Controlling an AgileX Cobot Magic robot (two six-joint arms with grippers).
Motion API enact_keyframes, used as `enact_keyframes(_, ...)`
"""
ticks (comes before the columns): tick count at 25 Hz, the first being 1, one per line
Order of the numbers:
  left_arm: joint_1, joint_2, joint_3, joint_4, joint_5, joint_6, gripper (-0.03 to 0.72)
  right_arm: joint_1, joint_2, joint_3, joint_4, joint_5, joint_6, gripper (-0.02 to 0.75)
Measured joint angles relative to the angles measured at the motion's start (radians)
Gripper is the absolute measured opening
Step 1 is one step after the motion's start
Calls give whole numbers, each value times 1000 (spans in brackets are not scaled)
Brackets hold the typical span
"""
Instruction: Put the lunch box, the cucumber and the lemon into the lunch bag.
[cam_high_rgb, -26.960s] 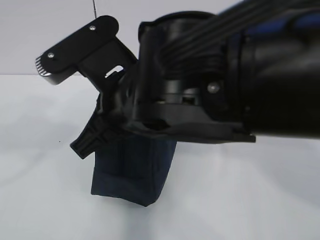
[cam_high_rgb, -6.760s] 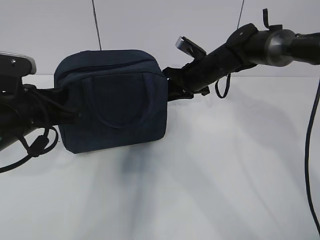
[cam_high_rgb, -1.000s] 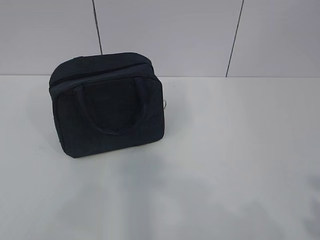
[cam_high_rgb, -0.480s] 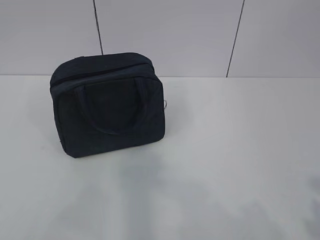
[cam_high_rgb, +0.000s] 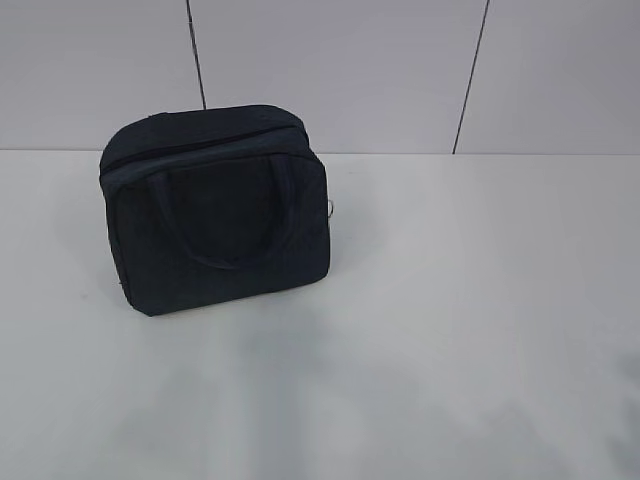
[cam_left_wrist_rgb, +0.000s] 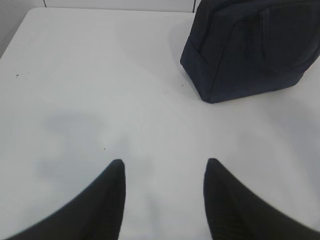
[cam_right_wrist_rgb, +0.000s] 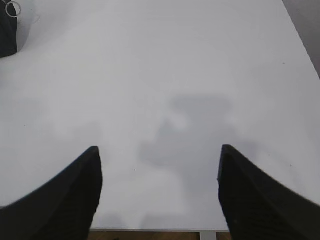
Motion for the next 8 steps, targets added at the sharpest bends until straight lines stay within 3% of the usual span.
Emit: enact_keyframes(8,0,0,0,0,0,0,350,0,0,0,0,0,0,561)
